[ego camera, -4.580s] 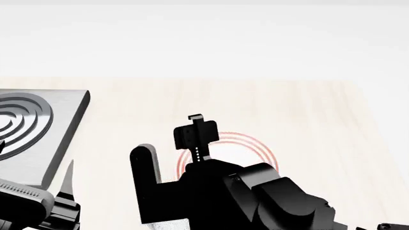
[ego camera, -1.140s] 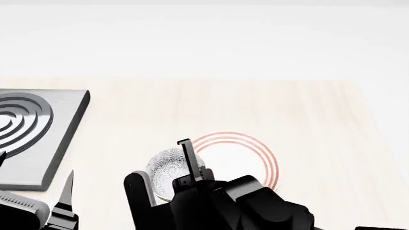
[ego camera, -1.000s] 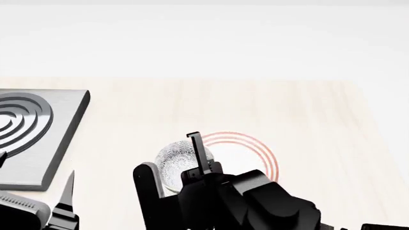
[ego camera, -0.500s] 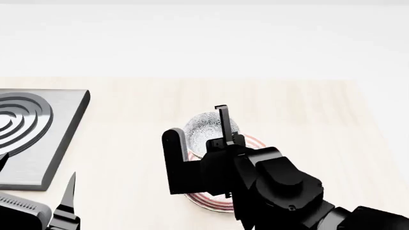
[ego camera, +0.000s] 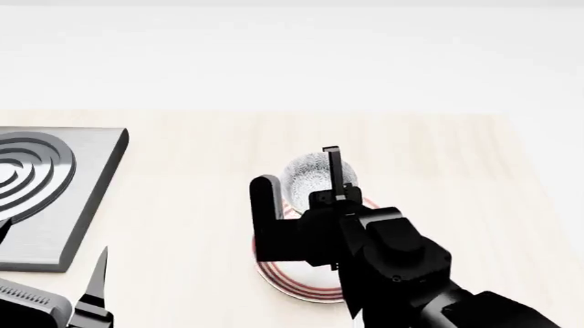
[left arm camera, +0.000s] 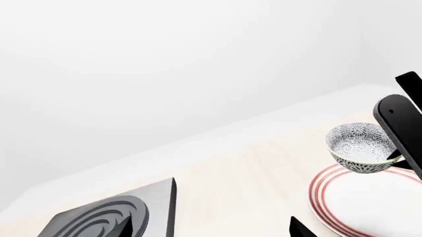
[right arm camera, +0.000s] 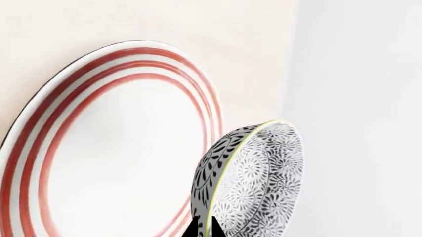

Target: Pick the akita bowl between the plate and the ramekin and place it on the plate.

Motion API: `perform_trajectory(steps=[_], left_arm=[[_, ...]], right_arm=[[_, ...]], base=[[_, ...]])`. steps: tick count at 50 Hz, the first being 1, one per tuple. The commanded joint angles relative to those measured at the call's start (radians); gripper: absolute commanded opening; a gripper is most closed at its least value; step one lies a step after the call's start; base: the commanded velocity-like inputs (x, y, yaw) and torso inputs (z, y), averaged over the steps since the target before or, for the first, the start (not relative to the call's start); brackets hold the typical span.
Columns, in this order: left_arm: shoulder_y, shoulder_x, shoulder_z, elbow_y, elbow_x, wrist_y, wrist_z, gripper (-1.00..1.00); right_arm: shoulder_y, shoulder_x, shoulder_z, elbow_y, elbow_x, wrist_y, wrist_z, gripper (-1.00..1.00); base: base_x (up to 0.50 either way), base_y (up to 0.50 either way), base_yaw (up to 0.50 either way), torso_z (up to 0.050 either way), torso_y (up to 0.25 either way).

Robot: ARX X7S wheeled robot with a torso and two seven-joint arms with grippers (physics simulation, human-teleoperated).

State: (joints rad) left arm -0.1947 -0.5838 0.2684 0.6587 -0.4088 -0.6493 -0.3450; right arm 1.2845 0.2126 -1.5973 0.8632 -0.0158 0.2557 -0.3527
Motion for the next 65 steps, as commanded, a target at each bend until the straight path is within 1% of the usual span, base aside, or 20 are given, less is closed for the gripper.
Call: perform_trajectory(steps=[1, 6, 11, 23, 47, 52, 60, 65], left_arm=[[0.004, 0.021, -0.021, -0.003, 0.019, -0.005, 0.032, 1.0], [0.003, 0.022, -0.016, -0.001, 0.02, -0.006, 0.032, 1.0], [0.0, 0.022, -0.013, -0.003, 0.02, -0.007, 0.031, 1.0], [0.0, 0.022, -0.011, -0.005, 0.018, -0.006, 0.03, 1.0], [0.004, 0.019, -0.018, -0.009, 0.011, 0.004, 0.028, 1.0], [0.002, 0.02, -0.019, -0.009, 0.009, 0.004, 0.027, 1.0], [0.003, 0.018, -0.018, -0.005, 0.009, 0.003, 0.024, 1.0], [0.002, 0.019, -0.016, -0.007, 0.01, 0.005, 0.024, 1.0]], right_arm=[[-0.016, -0.006, 0.025, -0.007, -0.041, 0.017, -0.013, -1.0], [-0.026, 0.013, 0.026, -0.051, -0.04, 0.039, -0.012, -1.0], [-0.037, 0.017, 0.024, -0.052, -0.04, 0.037, -0.008, -1.0], [-0.053, -0.027, 0.017, 0.06, -0.043, -0.023, -0.004, -1.0], [-0.076, -0.173, 0.026, 0.403, -0.038, -0.227, 0.037, -1.0], [-0.084, -0.176, 0.028, 0.404, -0.034, -0.237, 0.035, -1.0], [-0.095, -0.124, 0.032, 0.262, -0.032, -0.162, 0.032, -1.0], [-0.1, -0.13, 0.033, 0.278, -0.03, -0.173, 0.032, -1.0]], base=[[0.0, 0.0, 0.0, 0.0, 0.0], [0.0, 0.0, 0.0, 0.0, 0.0], [0.0, 0.0, 0.0, 0.0, 0.0], [0.0, 0.0, 0.0, 0.0, 0.001], [0.0, 0.0, 0.0, 0.0, 0.0], [0.0, 0.0, 0.0, 0.0, 0.0], [0.0, 0.0, 0.0, 0.0, 0.0], [0.0, 0.0, 0.0, 0.0, 0.002]])
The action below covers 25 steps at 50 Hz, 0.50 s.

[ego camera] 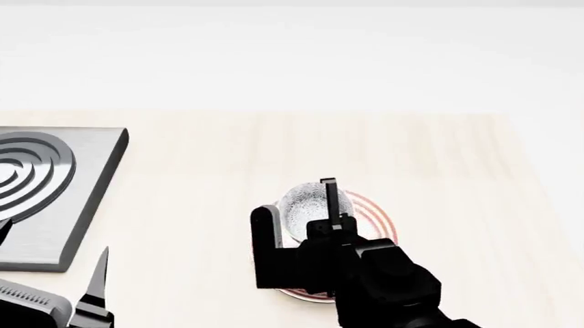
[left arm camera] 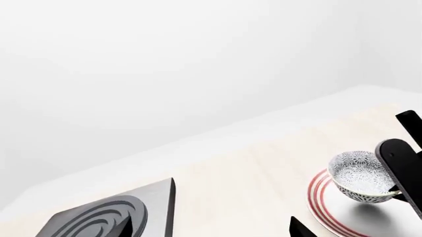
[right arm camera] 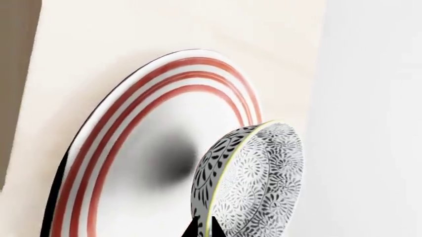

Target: Pick the akita bowl between the plate and the ramekin and place it on the plate.

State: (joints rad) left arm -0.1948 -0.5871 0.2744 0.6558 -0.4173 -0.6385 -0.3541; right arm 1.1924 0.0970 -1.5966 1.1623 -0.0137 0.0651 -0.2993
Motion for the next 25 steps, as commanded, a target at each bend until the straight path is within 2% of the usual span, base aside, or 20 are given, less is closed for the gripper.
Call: perform_trajectory(steps=[1, 20, 21, 25], left_arm=[[0.001, 0.022, -0.023, -0.004, 0.017, -0.007, 0.033, 1.0], [0.0, 0.022, -0.018, -0.002, 0.016, -0.008, 0.029, 1.0], [0.0, 0.021, -0.018, -0.001, 0.015, -0.009, 0.028, 1.0], [0.001, 0.021, -0.018, -0.002, 0.015, -0.007, 0.028, 1.0]], right_arm=[[-0.009, -0.014, 0.033, -0.02, -0.032, 0.016, -0.022, -1.0], [-0.027, 0.013, 0.029, -0.065, -0.033, 0.06, -0.046, -1.0], [-0.027, 0.016, 0.028, -0.071, -0.034, 0.063, -0.047, 1.0], [-0.023, 0.03, 0.03, -0.1, -0.034, 0.08, -0.049, 1.0]], base=[[0.0, 0.0, 0.0, 0.0, 0.0], [0.0, 0.0, 0.0, 0.0, 0.0], [0.0, 0.0, 0.0, 0.0, 0.0], [0.0, 0.0, 0.0, 0.0, 0.0]])
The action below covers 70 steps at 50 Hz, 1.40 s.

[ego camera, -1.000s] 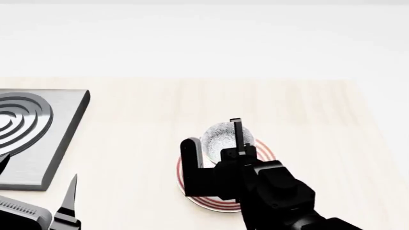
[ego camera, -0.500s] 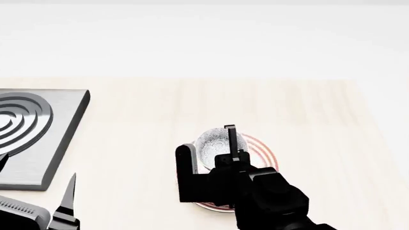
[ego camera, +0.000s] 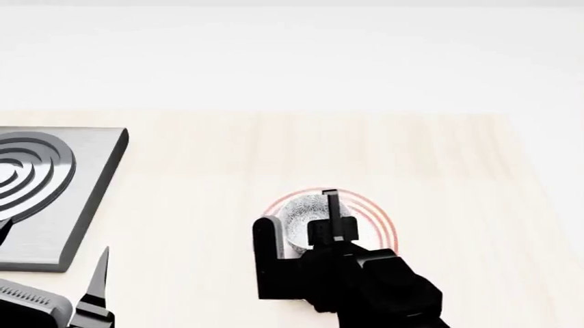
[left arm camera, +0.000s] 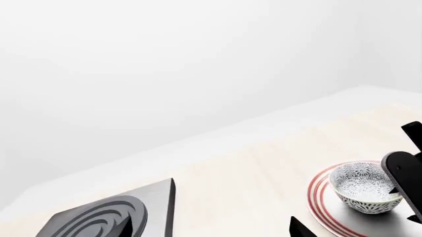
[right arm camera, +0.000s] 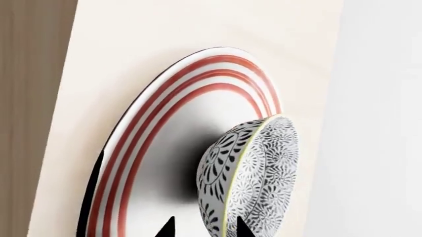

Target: Pick the akita bowl between the plate and the ramekin and place it on the plate.

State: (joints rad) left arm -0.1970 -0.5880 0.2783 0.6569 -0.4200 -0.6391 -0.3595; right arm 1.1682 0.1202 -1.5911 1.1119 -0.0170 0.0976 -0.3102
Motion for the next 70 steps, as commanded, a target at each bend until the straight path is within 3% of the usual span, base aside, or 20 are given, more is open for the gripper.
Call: perform_trajectory(steps=[1, 13, 28, 40, 44, 54, 57, 59, 66, 70], left_arm=[[0.004, 0.022, -0.021, -0.002, 0.018, -0.006, 0.033, 1.0], [0.002, 0.021, -0.02, -0.004, 0.015, -0.007, 0.032, 1.0], [0.009, 0.015, -0.02, 0.023, 0.01, -0.017, 0.022, 1.0], [0.008, 0.007, -0.022, 0.055, 0.02, -0.015, 0.008, 1.0], [0.013, 0.004, -0.027, 0.058, 0.041, 0.011, -0.002, 1.0], [0.038, 0.009, -0.111, 0.098, 0.087, 0.135, -0.059, 1.0], [0.064, 0.021, -0.151, 0.104, 0.087, 0.183, -0.077, 1.0], [0.084, 0.027, -0.169, 0.102, 0.089, 0.214, -0.084, 1.0], [0.159, 0.046, -0.216, 0.126, 0.181, 0.395, -0.122, 1.0], [0.193, 0.072, -0.264, 0.156, 0.166, 0.486, -0.143, 1.0]], right_arm=[[0.001, 0.011, 0.024, -0.059, -0.031, 0.054, -0.038, 1.0], [0.012, 0.077, 0.028, -0.216, -0.035, 0.144, -0.041, 1.0], [0.061, 0.286, 0.047, -0.723, -0.059, 0.402, -0.047, 1.0], [0.086, 0.503, 0.067, -1.252, -0.116, 0.575, -0.02, 1.0], [0.086, 0.583, 0.122, -1.456, -0.138, 0.63, 0.041, 1.0], [-0.046, 0.804, 0.438, -1.999, -0.027, 0.748, 0.318, 1.0], [-0.163, 0.878, 0.629, -2.146, 0.111, 0.72, 0.49, 1.0], [-0.21, 0.957, 0.65, -2.159, 0.175, 0.61, 0.623, 1.0], [0.045, 1.189, 0.23, -2.159, 0.321, 0.265, 1.048, 1.0], [0.161, 1.282, -0.006, -2.159, 0.246, 0.078, 1.236, 1.0]], base=[[0.0, 0.0, 0.0, 0.0, 0.0], [0.0, 0.0, 0.0, 0.0, 0.0], [0.0, 0.0, 0.0, 0.0, 0.0], [0.0, 0.0, 0.0, 0.0, 0.0], [0.0, 0.0, 0.0, 0.0, 0.0], [0.0, 0.0, 0.0, 0.0, 0.0], [0.0, 0.0, 0.0, 0.0, 0.0], [0.0, 0.0, 0.0, 0.0, 0.0], [0.0, 0.0, 0.0, 0.0, 0.0], [0.0, 0.0, 0.0, 0.0, 0.0]])
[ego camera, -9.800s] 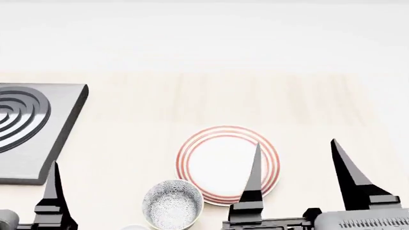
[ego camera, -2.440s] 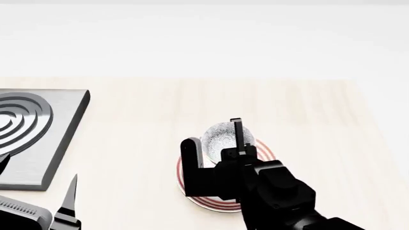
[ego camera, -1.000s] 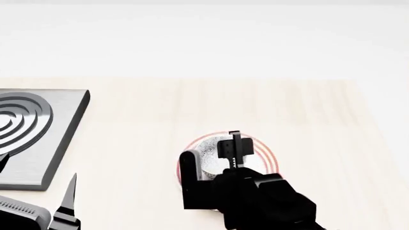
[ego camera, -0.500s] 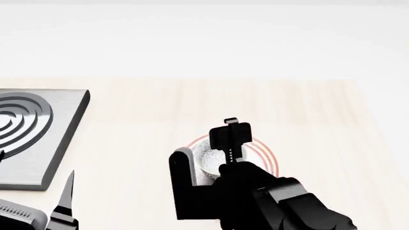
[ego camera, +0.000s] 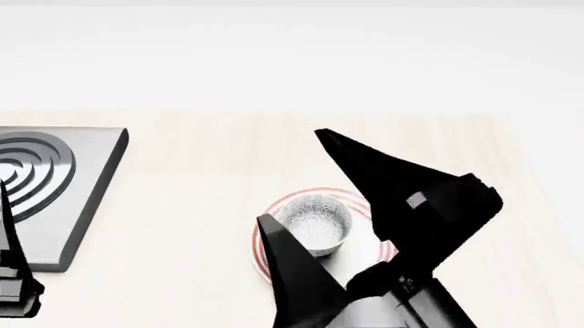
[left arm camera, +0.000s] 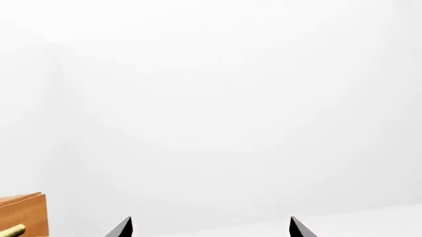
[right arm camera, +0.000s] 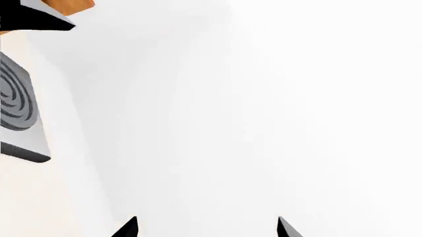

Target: Pick the akita bowl between the plate and the ramekin and place it on the plate.

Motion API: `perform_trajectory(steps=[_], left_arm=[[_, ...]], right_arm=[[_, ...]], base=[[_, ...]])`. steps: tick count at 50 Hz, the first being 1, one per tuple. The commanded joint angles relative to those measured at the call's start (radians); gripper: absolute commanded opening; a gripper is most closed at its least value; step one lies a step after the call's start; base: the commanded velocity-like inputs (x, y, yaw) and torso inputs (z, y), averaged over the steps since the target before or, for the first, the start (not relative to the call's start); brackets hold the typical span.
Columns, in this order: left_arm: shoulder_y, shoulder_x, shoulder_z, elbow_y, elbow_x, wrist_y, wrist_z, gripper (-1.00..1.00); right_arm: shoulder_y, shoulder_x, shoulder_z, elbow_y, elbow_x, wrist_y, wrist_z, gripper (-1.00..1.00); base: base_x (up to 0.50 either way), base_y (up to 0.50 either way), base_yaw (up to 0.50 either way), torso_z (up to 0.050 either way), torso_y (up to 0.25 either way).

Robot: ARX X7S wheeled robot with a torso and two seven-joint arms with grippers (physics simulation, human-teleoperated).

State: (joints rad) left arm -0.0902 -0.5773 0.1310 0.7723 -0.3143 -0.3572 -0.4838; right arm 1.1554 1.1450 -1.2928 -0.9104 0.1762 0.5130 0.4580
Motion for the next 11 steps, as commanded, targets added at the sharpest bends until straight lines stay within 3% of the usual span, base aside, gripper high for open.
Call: perform_trajectory(steps=[1, 3, 5, 11], left_arm=[[0.091, 0.069, -0.133, 0.049, 0.044, 0.216, -0.026, 1.0], [0.106, 0.095, -0.173, 0.072, -0.004, 0.26, -0.042, 1.0], [0.13, 0.13, -0.183, 0.07, 0.077, 0.361, -0.06, 1.0], [0.163, 0.16, -0.198, 0.063, 0.109, 0.447, -0.072, 1.0]], right_arm=[[0.195, 0.272, -0.343, -0.137, 0.038, -0.371, 0.488, 1.0], [0.21, 0.315, -0.398, -0.137, 0.011, -0.456, 0.56, 1.0], [0.216, 0.352, -0.432, -0.137, -0.019, -0.544, 0.632, 1.0], [0.184, 0.424, -0.484, -0.137, -0.093, -0.738, 0.742, 1.0]], base=[[0.0, 0.0, 0.0, 0.0, 0.0], [0.0, 0.0, 0.0, 0.0, 0.0], [0.0, 0.0, 0.0, 0.0, 0.0], [0.0, 0.0, 0.0, 0.0, 0.0]])
